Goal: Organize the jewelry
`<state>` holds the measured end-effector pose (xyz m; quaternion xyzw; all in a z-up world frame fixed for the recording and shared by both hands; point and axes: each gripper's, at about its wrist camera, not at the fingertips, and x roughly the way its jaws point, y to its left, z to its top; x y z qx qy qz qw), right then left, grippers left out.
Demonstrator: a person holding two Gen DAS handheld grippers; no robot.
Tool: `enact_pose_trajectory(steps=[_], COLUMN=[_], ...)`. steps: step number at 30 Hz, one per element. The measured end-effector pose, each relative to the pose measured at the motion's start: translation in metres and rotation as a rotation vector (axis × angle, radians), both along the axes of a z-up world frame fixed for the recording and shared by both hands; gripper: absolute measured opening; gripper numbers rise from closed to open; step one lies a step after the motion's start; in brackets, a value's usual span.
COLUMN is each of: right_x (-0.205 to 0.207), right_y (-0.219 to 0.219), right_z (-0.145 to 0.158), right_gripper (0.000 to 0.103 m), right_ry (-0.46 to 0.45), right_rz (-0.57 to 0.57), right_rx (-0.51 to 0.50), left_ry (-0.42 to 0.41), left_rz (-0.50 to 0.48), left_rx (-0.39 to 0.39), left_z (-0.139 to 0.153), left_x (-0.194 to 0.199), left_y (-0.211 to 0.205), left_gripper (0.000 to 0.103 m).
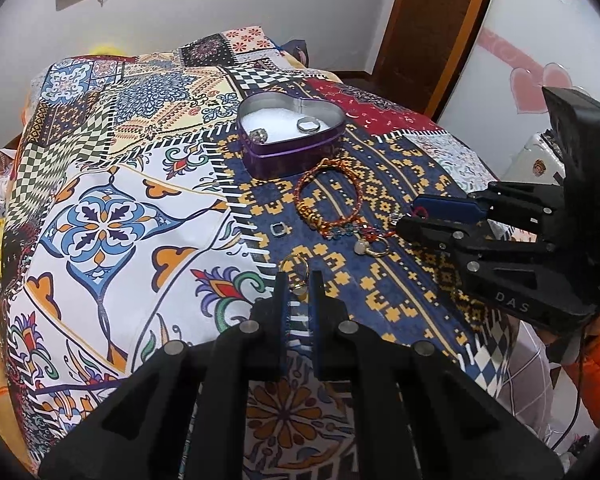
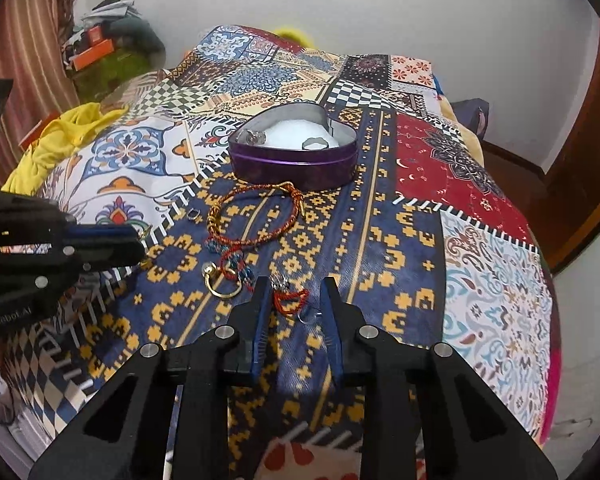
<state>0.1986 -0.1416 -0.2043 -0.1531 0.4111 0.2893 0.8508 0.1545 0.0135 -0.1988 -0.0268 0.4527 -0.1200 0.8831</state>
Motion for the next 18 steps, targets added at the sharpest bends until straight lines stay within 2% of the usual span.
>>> enact_pose_trajectory(steps=[9, 14, 15, 17, 18], right_x=[0.007, 0.005, 0.005, 0.006, 0.006], right_y=[0.006, 0.017, 0.019, 0.020, 0.019], right_z=[0.011, 0.007, 0.004, -0.001, -0.003], right_gripper=[0.022, 0.022, 0.021, 0.009, 0.009], right_ry=[-0.025, -0.036, -0.033, -0.016, -0.011], right_rz=[0.001, 0.036, 0.043, 0.053, 0.052], right_rx=[0.019, -0.011, -0.022, -0.033, -0.032], left_ry=[-0.005, -0.002, -0.001, 0.000, 0.000], left_rz=[0.009, 0.020, 0.023, 0.026, 0.028], left_rx=[-0.003, -0.003, -0.005, -0.009, -0.009], left_z=[0.004, 0.003, 0.003, 0.003, 0.003], left_x=[-0.001, 0.000, 0.000, 0.000, 0.000], left_y=[0.001, 0.007, 0.008, 0.009, 0.009], left_gripper=[0.007, 0.007, 0.007, 0.007, 0.007])
